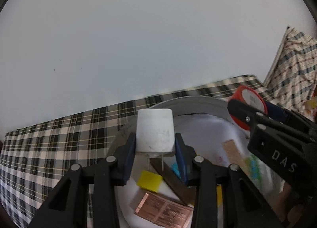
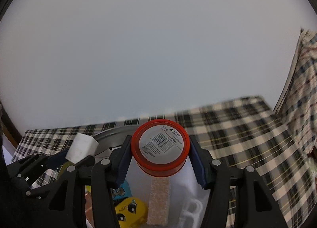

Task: Organize rigid objects
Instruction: 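Lower both tools into the tin and open them to release the cube and tape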

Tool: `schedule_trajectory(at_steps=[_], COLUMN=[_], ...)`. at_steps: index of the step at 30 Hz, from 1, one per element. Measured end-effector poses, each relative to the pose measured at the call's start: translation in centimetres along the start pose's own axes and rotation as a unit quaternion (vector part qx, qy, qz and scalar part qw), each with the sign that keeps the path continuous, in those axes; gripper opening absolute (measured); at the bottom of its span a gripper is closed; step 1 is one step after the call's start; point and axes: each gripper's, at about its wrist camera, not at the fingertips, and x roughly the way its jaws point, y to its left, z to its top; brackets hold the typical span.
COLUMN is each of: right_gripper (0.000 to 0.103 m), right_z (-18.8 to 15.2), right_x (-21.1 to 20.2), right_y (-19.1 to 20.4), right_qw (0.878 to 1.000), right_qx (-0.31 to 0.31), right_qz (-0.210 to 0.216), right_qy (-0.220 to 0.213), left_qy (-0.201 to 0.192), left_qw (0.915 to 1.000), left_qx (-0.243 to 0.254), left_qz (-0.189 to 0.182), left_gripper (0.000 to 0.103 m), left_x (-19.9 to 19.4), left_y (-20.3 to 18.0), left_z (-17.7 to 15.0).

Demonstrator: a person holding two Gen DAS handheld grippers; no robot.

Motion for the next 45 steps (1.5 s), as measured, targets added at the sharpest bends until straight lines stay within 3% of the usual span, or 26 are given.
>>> schedule_trajectory(at_steps=[7,12,13,14,16,20,22,25,30,35,41,43,45], right_gripper=[0.058,0.059,0.059,0.059,0.063,0.065,0.067,0.069,0.071,0.071,0.071,0.071,0.071], right_z=[-0.3,0.1,0.1,0.1,0.0,-0.1,-0.4,-0.8,-2.0,-3.0,-3.5,-4.0,-4.3], right_x=[5.4,6.5,6.7,6.7,7.2,7.0,6.5,5.2,3.4,2.4,1.1,0.5,-0.9], right_y=[-2.0,-1.6,-1.4,-0.9,-1.2,-1.7,-2.2,-2.4,-2.6,-2.1,-2.0,-1.5,-1.1], right_qw=[0.989,0.989,0.988,0.988,0.986,0.982,0.980,0.978,0.975,0.982,0.986,0.990,0.994], right_qx=[0.077,0.051,0.042,0.037,0.046,0.066,0.086,0.112,0.144,0.136,0.117,0.098,0.085], right_qz=[0.015,-0.004,-0.009,-0.006,0.019,0.051,0.066,0.093,0.117,0.093,0.097,0.085,0.070], right_qy=[0.123,0.141,0.146,0.150,0.159,0.169,0.166,0.150,0.123,0.096,0.071,0.054,0.011], left_qy=[0.063,0.125,0.133,0.144,0.168,0.180,0.158,0.109,0.071,0.066,0.078,0.063,0.044], left_qw=[0.9977,0.9917,0.9906,0.9891,0.9851,0.9830,0.9865,0.9940,0.9973,0.9972,0.9966,0.9973,0.9980], left_qx=[0.017,0.013,0.014,0.012,0.003,-0.009,-0.015,0.007,-0.004,-0.032,-0.025,-0.036,-0.045], left_qz=[-0.016,-0.030,-0.030,-0.026,-0.036,-0.037,-0.040,-0.003,-0.016,-0.012,0.010,0.008,-0.002], left_gripper=[0.037,0.040,0.056,0.084,0.102,0.102,0.102,0.102,0.102,0.102,0.102,0.102,0.102], left_x=[3.6,6.1,6.3,6.6,7.3,7.0,5.8,4.0,2.3,1.7,1.9,1.2,0.4], left_y=[-1.3,-1.6,-1.7,-1.7,-1.5,-1.4,-1.3,-1.6,-1.5,-0.7,-1.1,-0.7,-0.5], left_z=[0.2,-0.5,-0.5,-0.7,-0.9,-1.4,-1.4,-1.2,-2.3,-2.7,-3.8,-4.0,-4.2])
